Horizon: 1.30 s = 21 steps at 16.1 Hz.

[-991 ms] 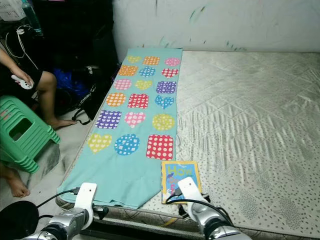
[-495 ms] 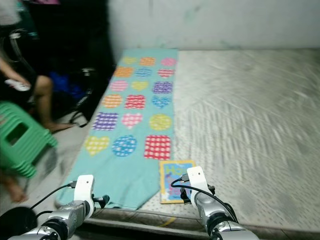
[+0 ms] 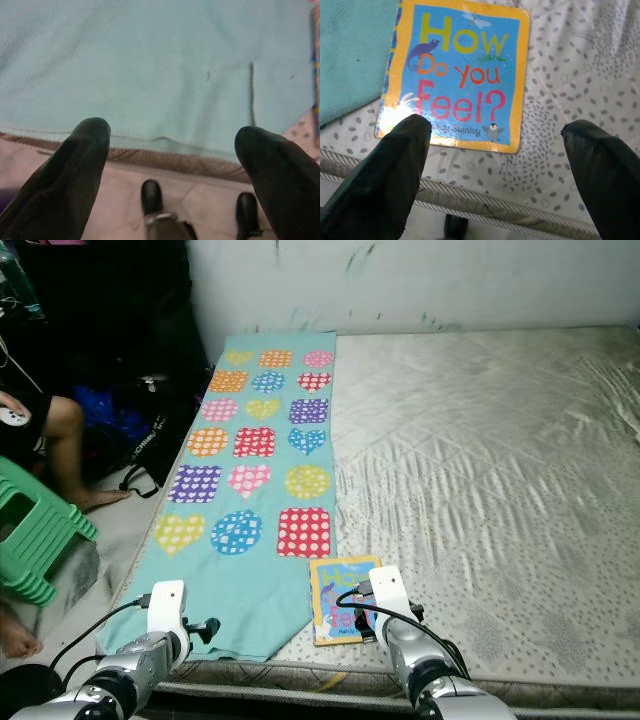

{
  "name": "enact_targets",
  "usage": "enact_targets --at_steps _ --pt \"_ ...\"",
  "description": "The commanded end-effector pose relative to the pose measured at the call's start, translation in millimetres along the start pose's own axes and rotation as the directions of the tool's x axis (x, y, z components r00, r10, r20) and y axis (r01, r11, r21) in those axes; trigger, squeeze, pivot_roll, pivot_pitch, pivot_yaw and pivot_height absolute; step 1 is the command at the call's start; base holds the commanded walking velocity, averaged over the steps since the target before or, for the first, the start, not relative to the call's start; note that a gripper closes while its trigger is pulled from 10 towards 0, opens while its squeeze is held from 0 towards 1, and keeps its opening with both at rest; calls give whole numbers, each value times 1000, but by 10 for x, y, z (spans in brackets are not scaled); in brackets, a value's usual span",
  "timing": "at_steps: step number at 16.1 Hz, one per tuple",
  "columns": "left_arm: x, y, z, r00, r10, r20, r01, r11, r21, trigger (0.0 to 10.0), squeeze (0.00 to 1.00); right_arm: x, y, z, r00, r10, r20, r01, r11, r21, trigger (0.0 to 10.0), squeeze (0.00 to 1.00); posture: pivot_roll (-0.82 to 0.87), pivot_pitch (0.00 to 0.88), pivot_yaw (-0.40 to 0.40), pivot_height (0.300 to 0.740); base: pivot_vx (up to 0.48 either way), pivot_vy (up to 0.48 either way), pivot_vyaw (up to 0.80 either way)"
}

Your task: Clean up the room

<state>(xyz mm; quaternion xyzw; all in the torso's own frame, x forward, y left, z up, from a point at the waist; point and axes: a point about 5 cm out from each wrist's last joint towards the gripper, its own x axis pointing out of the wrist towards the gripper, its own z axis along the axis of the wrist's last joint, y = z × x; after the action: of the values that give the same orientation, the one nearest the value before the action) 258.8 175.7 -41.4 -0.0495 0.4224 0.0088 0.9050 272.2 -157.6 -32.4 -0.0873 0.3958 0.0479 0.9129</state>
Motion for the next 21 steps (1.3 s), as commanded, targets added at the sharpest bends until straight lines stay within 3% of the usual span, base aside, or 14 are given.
enact_targets --at_steps 1,9,11,13,17,19,21 --pt "-7 66 40 999 27 19 -27 1000 2 10000 0 6 45 98 999 11 39 -11 1000 5 10000 0 -139 0 102 740 0 0 0" --pt "-8 83 54 999 39 21 -39 999 4 10000 0 8 58 131 999 13 51 -13 1000 9 10000 0 -141 0 106 740 0 0 0" --pt "-7 78 68 999 40 31 -40 999 -10 10000 0 7 12 175 997 -4 78 -2 997 78 10000 0 -128 0 93 740 0 0 0" --pt "-15 123 121 998 37 58 -37 999 12 10000 0 3 -62 196 997 1 80 -5 998 56 10000 0 -120 0 86 740 0 0 0" --pt "-61 362 25 994 93 51 -94 996 9 10000 0 -6 -124 84 999 -13 50 14 1000 -16 10000 0 -116 0 79 740 0 0 0" --pt "-75 412 -37 994 107 36 -108 993 39 10000 0 -10 -145 52 999 -17 44 19 999 -37 10000 0 -81 0 68 740 0 0 0" --pt "-123 557 -228 989 147 -14 -145 985 95 10000 0 -30 -281 -41 998 -64 18 65 995 -69 10000 0 -71 0 66 740 0 0 0"
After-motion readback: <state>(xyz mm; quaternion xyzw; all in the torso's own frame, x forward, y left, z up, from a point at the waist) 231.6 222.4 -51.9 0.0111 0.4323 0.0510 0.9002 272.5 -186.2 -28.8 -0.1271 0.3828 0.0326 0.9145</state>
